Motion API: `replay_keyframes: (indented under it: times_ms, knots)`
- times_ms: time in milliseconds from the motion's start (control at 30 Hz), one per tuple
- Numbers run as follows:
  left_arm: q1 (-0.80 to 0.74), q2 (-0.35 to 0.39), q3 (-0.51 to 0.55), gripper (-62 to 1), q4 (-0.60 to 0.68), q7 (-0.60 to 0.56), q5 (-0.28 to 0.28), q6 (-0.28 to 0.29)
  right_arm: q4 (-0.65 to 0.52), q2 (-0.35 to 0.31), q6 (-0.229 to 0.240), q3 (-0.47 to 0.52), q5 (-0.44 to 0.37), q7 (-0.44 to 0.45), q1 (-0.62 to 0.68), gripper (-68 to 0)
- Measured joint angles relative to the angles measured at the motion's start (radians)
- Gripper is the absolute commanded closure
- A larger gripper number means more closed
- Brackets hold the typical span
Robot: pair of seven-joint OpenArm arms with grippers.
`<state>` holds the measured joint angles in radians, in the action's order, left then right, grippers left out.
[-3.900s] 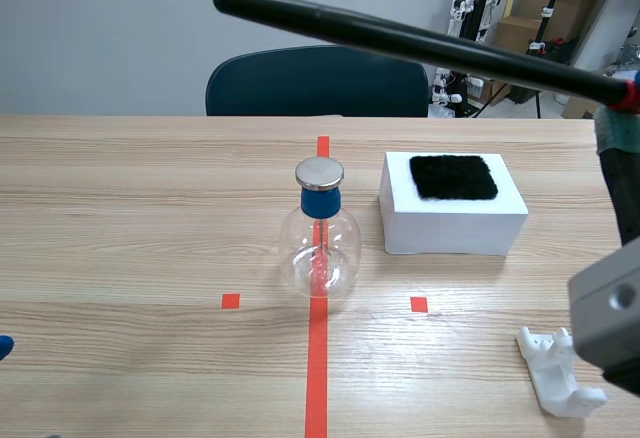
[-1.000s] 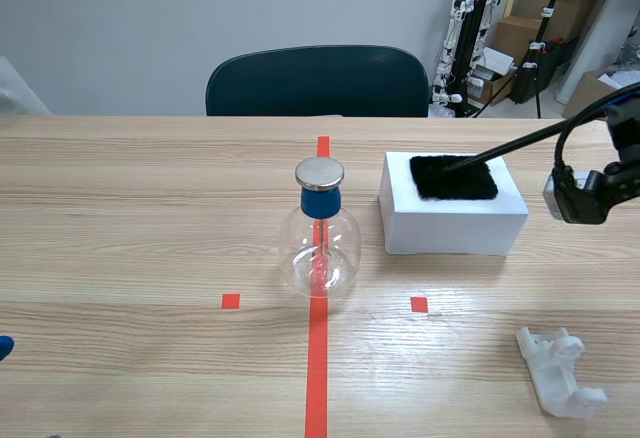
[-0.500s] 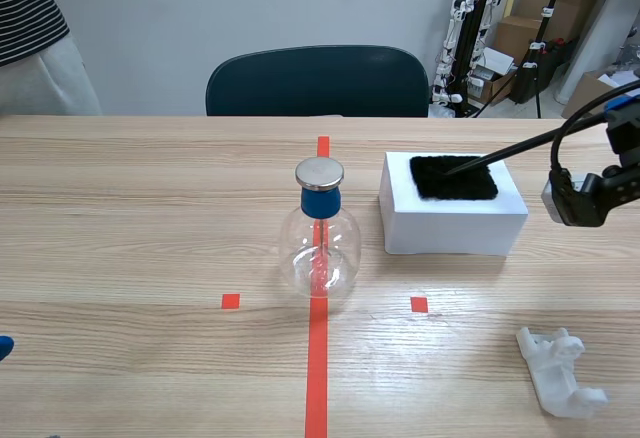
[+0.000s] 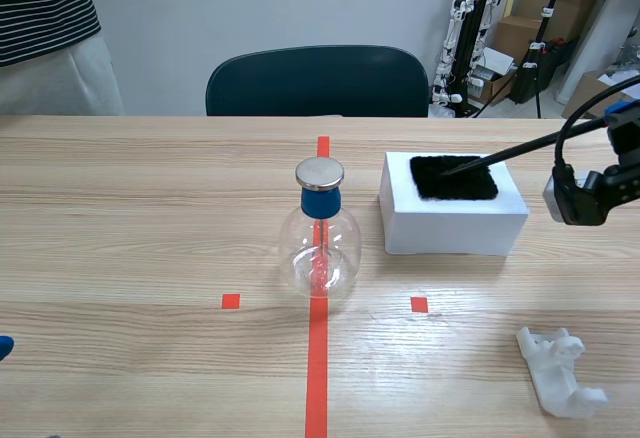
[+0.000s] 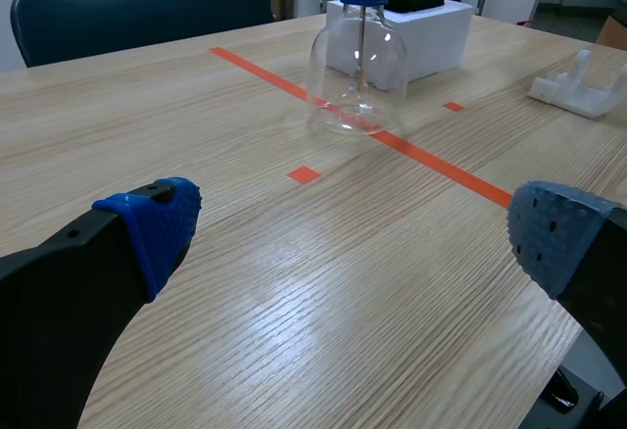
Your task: Do the electroscope experiment. rub the rod on the fur
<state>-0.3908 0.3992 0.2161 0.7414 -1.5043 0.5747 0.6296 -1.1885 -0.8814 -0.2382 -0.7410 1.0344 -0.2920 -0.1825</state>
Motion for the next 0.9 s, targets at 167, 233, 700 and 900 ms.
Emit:
replay_keyframes:
  times_ms: [167,233,700,900]
  knots:
    - [0.0,0.0,0.0,-62.3,0.0,0.0,0.0,0.0,0.0,-0.05,0.0,0.0,-0.011,0.042,0.0,0.0]
    - [0.0,0.0,0.0,-62.3,0.0,0.0,0.0,0.0,0.0,-0.046,-0.001,0.0,-0.011,0.067,0.0,0.0]
    - [0.0,0.0,0.0,-62.3,0.0,0.0,0.0,0.0,0.0,-0.071,0.008,0.0,-0.085,0.056,0.0,0.0]
    - [0.0,0.0,0.0,-62.3,0.0,0.0,0.0,0.0,-0.002,-0.011,0.007,0.0,-0.062,0.056,0.0,0.0]
